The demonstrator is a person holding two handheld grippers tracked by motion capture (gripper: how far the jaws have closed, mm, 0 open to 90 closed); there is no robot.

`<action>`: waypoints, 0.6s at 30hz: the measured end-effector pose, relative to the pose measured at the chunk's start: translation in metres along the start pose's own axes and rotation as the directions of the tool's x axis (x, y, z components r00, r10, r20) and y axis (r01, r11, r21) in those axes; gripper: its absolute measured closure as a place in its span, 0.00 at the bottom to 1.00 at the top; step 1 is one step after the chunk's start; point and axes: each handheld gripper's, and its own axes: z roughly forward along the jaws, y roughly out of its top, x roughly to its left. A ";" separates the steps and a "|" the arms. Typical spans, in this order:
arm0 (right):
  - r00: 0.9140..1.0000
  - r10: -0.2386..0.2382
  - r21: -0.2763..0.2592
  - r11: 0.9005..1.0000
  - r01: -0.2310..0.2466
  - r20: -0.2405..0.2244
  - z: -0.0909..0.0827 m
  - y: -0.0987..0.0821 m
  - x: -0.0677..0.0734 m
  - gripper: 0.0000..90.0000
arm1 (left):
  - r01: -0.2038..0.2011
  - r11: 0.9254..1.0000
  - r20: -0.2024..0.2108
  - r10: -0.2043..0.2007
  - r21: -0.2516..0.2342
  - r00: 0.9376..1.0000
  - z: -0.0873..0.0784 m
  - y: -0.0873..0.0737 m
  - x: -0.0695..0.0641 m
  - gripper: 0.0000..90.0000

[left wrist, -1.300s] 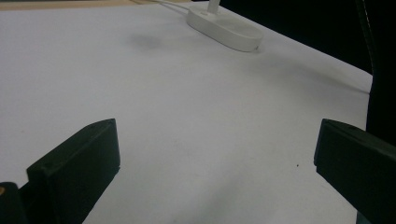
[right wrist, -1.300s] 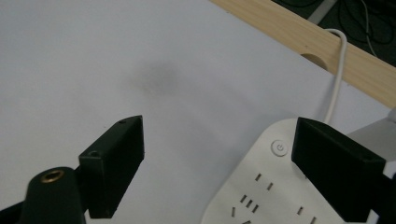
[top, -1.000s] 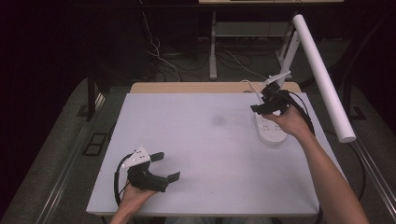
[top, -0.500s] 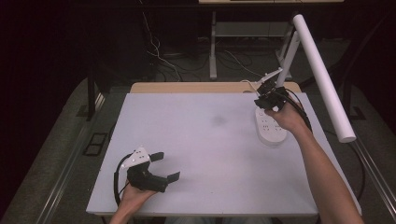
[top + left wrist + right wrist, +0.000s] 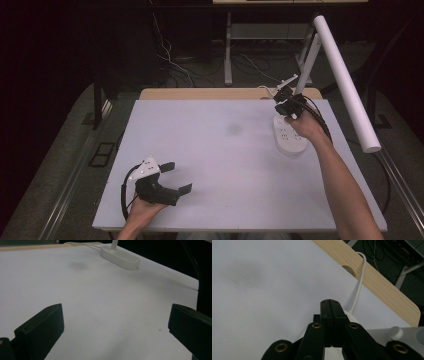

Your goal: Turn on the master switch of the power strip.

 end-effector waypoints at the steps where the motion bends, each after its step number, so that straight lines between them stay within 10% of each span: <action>1: 1.000 -0.004 0.002 1.000 0.004 -0.003 0.002 0.000 -0.001 0.99 | 0.000 1.000 0.000 0.000 0.000 1.000 0.000 0.000 0.000 0.00; 18: 0.999 -0.045 0.080 0.996 0.044 0.016 0.029 -0.006 0.005 0.99 | -0.007 1.000 -0.002 0.007 -0.004 1.000 -0.002 0.000 0.000 0.00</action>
